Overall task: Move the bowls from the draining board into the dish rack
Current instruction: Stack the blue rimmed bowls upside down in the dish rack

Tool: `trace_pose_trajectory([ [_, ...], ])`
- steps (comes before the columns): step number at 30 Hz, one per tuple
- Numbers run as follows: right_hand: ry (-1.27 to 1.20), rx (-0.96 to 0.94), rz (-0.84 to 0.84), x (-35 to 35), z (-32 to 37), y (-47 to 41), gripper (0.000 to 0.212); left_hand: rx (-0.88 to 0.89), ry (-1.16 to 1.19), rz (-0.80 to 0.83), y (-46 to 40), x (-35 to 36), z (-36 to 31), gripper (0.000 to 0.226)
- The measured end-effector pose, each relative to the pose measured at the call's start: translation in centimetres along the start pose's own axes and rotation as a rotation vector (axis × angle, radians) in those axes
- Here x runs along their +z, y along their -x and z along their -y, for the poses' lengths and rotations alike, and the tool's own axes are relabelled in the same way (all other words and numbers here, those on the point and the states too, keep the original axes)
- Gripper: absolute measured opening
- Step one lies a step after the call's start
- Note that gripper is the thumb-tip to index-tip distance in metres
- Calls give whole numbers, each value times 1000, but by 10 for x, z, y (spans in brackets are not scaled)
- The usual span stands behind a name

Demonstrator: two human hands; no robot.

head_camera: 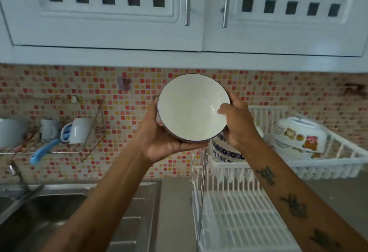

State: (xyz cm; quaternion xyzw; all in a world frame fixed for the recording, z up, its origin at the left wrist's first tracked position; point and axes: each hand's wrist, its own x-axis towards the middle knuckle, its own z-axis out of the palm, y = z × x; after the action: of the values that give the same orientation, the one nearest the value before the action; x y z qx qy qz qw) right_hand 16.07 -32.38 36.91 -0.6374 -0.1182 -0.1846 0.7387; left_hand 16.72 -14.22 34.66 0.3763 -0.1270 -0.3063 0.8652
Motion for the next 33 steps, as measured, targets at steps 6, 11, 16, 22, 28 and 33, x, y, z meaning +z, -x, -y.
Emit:
trace_pose_trajectory([
  [6,151,40,87,-75,23,-16,38,183,-311,-167,-28,60,12,62],
  [11,321,181,103,-121,33,-40,91,583,-889,-381,-55,89,32,32],
  [16,333,281,130,-142,27,-53,108,846,-1385,-371,-76,91,50,72],
  [22,383,229,214,-151,13,-54,54,783,-1674,-344,-105,78,67,108],
  [28,367,299,192,-157,-13,-61,31,724,-1734,-347,-114,62,77,111],
  [33,360,414,195,-160,-27,-66,35,694,-1739,-328,-120,55,80,103],
])
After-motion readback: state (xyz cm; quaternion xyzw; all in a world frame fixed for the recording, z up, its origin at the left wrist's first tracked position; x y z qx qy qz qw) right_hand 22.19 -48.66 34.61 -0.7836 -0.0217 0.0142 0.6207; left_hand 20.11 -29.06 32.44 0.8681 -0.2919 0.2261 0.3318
